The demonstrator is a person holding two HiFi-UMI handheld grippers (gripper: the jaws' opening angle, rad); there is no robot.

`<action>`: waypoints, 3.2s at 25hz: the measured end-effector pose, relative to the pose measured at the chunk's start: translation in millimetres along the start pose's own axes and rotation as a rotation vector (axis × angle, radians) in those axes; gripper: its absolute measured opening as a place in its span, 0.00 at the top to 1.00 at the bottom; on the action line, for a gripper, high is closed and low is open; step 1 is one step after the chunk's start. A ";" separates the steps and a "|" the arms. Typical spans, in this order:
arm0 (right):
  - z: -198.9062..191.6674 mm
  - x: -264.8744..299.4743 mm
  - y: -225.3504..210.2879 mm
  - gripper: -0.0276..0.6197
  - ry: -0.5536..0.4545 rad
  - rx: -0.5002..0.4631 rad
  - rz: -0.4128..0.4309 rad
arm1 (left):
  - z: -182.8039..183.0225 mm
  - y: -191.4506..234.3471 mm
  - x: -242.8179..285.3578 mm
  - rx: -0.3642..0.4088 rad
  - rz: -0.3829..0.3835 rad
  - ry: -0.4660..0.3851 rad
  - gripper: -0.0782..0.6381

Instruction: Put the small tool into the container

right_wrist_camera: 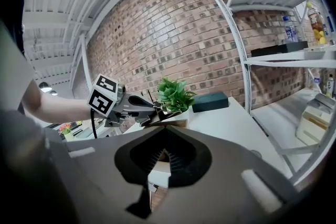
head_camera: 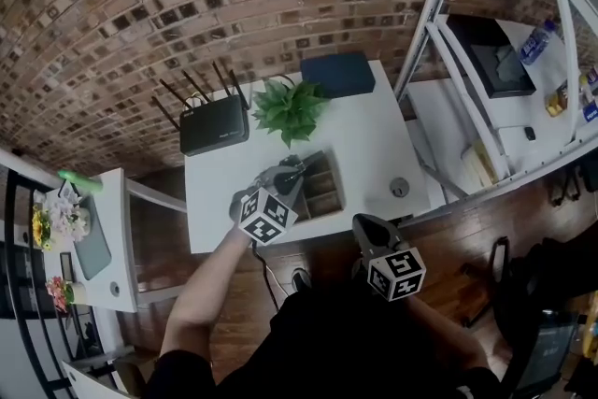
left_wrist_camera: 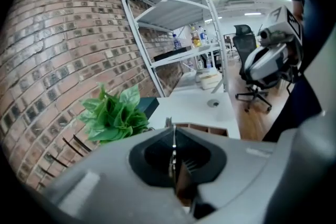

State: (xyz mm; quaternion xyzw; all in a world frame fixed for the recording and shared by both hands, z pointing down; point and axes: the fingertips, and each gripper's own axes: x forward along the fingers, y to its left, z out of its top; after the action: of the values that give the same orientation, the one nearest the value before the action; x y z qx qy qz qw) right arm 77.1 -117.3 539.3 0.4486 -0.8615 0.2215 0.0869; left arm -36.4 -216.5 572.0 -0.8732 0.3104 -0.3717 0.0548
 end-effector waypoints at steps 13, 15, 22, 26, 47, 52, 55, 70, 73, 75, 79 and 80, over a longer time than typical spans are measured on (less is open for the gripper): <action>-6.7 -3.0 -5.7 0.94 0.003 0.051 -0.013 | -14.5 -12.7 17.5 0.064 -0.097 -0.049 0.88; -7.3 -3.0 -6.4 0.94 0.008 0.052 -0.018 | -15.7 -11.9 19.3 0.066 -0.100 -0.053 0.88; -7.4 -1.7 -7.8 0.94 0.011 0.059 -0.024 | -14.4 -14.7 22.4 0.121 -0.130 -0.054 0.88; -7.4 -1.7 -8.0 0.94 0.021 0.038 -0.035 | -18.0 -15.3 20.4 0.134 -0.154 -0.067 0.88; -10.7 2.4 -7.8 0.94 0.041 0.067 -0.039 | -56.9 -18.0 47.4 0.022 -0.219 -0.004 0.87; -10.4 4.0 -8.3 0.94 0.044 0.064 -0.032 | -64.1 -17.7 50.3 0.009 -0.219 0.027 0.86; -13.5 3.5 -9.7 0.94 0.050 0.074 -0.027 | -64.9 -16.8 50.3 -0.014 -0.209 0.038 0.85; -19.6 10.1 -5.2 0.94 0.077 0.061 0.052 | -21.2 -39.5 -21.7 -0.495 -0.104 -0.153 0.67; -21.1 13.6 -0.2 0.94 0.083 0.057 0.075 | -11.0 -58.7 -47.7 -0.635 -0.099 -0.221 0.67; -22.7 14.8 3.3 0.94 0.086 0.052 0.093 | -8.9 -69.6 -63.9 -0.718 -0.077 -0.254 0.68; -26.2 17.3 12.6 0.94 0.103 0.048 0.134 | -14.7 -88.9 -94.6 -0.876 0.000 -0.300 0.72; -26.8 17.6 14.5 0.94 0.106 0.047 0.145 | -17.5 -93.4 -100.0 -0.914 0.022 -0.304 0.73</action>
State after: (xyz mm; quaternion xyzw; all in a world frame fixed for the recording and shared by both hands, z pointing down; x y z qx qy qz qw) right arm 53.8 -110.7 564.8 0.3744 -0.8805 0.2708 0.1057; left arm -54.6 -81.1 553.6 -0.8490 0.4396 -0.0646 -0.2861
